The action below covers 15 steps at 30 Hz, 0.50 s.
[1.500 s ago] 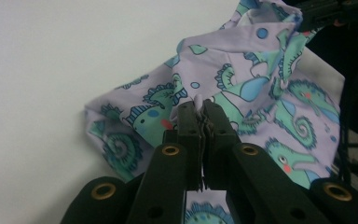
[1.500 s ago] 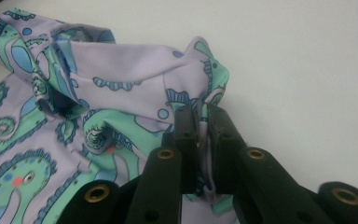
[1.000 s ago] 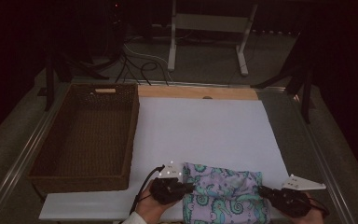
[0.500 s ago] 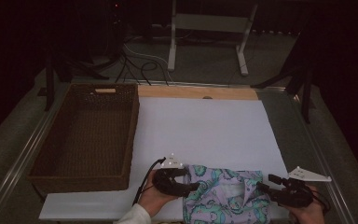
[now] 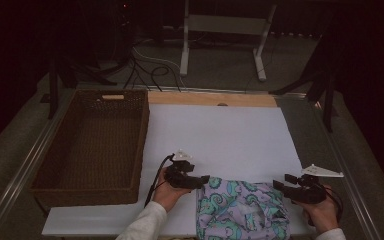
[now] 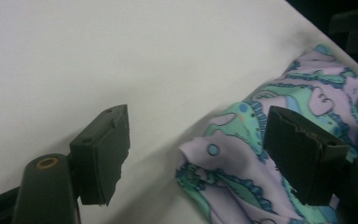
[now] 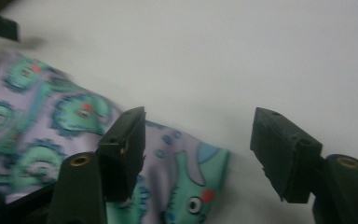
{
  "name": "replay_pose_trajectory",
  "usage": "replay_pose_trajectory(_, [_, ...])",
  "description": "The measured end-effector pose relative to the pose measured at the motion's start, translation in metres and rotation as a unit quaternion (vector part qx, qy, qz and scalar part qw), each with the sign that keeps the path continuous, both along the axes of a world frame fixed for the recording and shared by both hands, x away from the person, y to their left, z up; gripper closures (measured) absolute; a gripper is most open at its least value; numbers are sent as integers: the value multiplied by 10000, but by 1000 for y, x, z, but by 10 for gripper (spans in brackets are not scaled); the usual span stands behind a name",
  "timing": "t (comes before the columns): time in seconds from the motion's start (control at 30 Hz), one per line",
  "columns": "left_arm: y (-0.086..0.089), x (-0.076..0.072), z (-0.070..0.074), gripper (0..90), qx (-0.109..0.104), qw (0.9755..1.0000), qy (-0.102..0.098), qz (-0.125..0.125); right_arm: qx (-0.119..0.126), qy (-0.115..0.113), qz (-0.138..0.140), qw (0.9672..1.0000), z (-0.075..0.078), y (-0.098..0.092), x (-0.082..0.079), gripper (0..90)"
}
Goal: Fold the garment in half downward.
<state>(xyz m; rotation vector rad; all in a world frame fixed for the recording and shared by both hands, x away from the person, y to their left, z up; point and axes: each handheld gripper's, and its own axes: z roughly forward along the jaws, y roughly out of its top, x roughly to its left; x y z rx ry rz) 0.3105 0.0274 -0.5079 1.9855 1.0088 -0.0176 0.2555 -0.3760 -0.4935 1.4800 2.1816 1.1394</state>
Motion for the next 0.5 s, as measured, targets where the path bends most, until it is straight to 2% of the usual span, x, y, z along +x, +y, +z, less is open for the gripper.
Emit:
replay_pose_trajectory(0.1, [-1, 3, -2, 255, 42, 10000, 29, 11, -14, 50, 7, 10000, -2, 0, 1, 372])
replay_pose_trajectory(0.13, [-2, 7, -6, 273, 57, 9999, 101, 47, -104, 131, -5, 9999, -7, 0, 5, 384])
replay_pose_trajectory(0.33, [-3, 10, -11, 302, 91, 9996, 264, 8, -149, 269, -21, 9995, -14, 0, 7, 422])
replay_pose_trajectory(0.4, [-4, 9, -12, 347, 121, 9994, 320, -79, -299, 371, 42, 9989, -20, 2, 7, 465])
replay_pose_trajectory(0.47, [-4, 9, -12, 382, 161, 9993, 327, -97, -341, 329, 47, 9989, -21, 3, 6, 480])
replay_pose_trajectory(0.5, [-4, 9, -13, 396, 209, 9991, 358, -112, -444, 347, 24, 9984, -20, 5, 6, 554])
